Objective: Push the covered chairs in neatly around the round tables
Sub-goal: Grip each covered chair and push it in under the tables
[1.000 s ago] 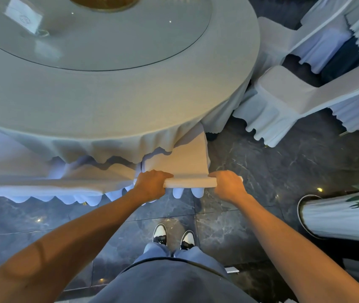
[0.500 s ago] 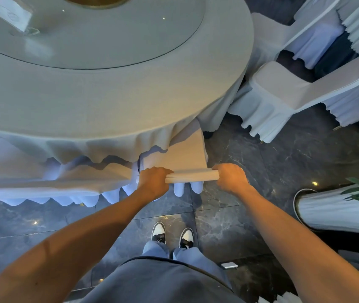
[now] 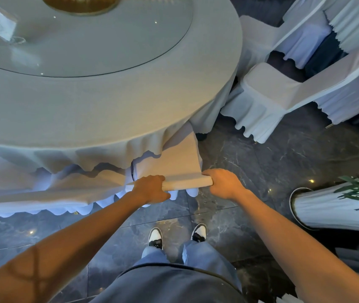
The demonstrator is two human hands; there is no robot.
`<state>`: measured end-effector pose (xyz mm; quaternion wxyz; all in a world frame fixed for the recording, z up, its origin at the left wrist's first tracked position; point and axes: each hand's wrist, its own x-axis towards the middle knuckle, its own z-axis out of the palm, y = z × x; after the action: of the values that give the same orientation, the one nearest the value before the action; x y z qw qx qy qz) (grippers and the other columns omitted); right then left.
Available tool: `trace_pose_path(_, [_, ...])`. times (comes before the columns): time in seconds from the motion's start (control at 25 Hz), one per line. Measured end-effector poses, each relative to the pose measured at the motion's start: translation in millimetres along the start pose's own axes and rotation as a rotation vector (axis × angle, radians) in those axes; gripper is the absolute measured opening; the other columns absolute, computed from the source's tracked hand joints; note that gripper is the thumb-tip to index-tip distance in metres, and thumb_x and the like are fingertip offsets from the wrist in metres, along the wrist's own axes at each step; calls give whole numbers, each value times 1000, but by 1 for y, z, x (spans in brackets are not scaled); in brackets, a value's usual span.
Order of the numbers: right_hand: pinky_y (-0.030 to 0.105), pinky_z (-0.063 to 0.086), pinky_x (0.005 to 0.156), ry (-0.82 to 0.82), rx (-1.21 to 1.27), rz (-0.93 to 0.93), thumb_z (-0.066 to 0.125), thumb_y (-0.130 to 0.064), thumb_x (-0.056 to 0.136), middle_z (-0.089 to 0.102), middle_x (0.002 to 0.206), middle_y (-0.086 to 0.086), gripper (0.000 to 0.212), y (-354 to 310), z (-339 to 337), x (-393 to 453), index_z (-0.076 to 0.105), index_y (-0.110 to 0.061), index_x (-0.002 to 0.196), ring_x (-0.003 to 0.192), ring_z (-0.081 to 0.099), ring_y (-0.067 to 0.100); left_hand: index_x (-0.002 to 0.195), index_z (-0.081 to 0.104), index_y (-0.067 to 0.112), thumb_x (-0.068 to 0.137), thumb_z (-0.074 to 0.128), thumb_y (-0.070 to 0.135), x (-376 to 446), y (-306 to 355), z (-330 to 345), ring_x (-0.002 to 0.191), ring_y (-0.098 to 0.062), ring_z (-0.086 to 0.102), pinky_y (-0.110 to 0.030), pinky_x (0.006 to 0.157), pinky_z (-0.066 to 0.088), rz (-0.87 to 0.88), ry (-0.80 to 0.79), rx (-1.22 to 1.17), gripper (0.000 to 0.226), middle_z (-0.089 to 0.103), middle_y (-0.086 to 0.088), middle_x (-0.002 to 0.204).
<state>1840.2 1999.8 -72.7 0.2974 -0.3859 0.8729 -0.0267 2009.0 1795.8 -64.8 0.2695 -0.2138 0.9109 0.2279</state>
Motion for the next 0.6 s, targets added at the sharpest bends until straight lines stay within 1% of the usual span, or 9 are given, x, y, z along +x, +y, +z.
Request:
trace_pose_path(0.08, [42, 56, 70, -71, 118, -18, 55, -25, 70, 70, 99, -10, 41, 14, -5, 0, 65, -33, 109, 87, 65, 20, 113, 59, 28, 74, 62, 64, 10, 15, -9, 98, -21, 61, -32, 76, 45, 26, -147, -91, 53, 65, 4, 109])
trace_pose_path(0.12, [39, 56, 75, -108, 198, -1, 56, -26, 72, 70, 105, -12, 44, 23, -11, -1, 64, -34, 115, 92, 64, 17, 108, 61, 30, 72, 60, 71, 15, 26, -16, 99, -20, 60, -35, 82, 47, 62, -233, -164, 55, 66, 6, 105])
trace_pose_path(0.2, [26, 48, 81, -208, 346, 39, 58, -26, 76, 65, 119, -12, 52, 39, -29, -2, 62, -34, 127, 102, 60, 10, 99, 68, 35, 76, 53, 78, 25, 53, -29, 101, -17, 59, -37, 94, 45, 123, -382, -332, 51, 67, 6, 104])
trace_pose_path(0.24, [22, 43, 81, -256, 415, 50, 59, -23, 76, 64, 121, -12, 52, 52, -41, -1, 64, -30, 127, 103, 58, 8, 96, 71, 35, 81, 50, 75, 33, 71, -36, 99, -17, 59, -35, 93, 44, 136, -414, -387, 47, 68, 4, 105])
trace_pose_path(0.32, [19, 39, 82, -346, 492, 84, 58, -15, 76, 64, 123, -8, 48, 79, -64, 4, 69, -26, 122, 108, 56, 8, 105, 73, 27, 89, 49, 67, 54, 102, -44, 98, -19, 61, -30, 83, 44, 115, -380, -411, 49, 67, 0, 108])
trace_pose_path(0.4, [24, 40, 94, -381, 464, 112, 59, -13, 78, 62, 129, -8, 45, 118, -87, 8, 70, -26, 120, 118, 53, 11, 123, 63, 17, 91, 52, 60, 87, 143, -46, 114, -22, 57, -29, 87, 42, 118, -331, -232, 55, 60, -2, 126])
trace_pose_path(0.44, [26, 40, 98, -387, 425, 134, 60, -15, 78, 60, 131, -9, 44, 142, -102, 9, 70, -26, 120, 120, 52, 11, 124, 61, 16, 93, 54, 55, 106, 167, -48, 117, -23, 54, -29, 91, 40, 155, -318, -147, 50, 56, -3, 130])
trace_pose_path(0.52, [28, 40, 99, -394, 381, 151, 60, -16, 80, 60, 129, -10, 43, 189, -129, 14, 69, -21, 121, 119, 52, 11, 115, 61, 22, 95, 55, 45, 140, 209, -51, 112, -25, 53, -29, 92, 39, 175, -300, -59, 31, 55, -8, 123])
trace_pose_path(0.6, [28, 42, 98, -373, 341, 143, 60, -14, 82, 62, 130, -5, 41, 228, -160, 19, 68, -13, 122, 120, 54, 17, 122, 59, 10, 92, 59, 43, 172, 245, -53, 113, -30, 57, -35, 93, 45, 148, -255, -42, 45, 59, -11, 125])
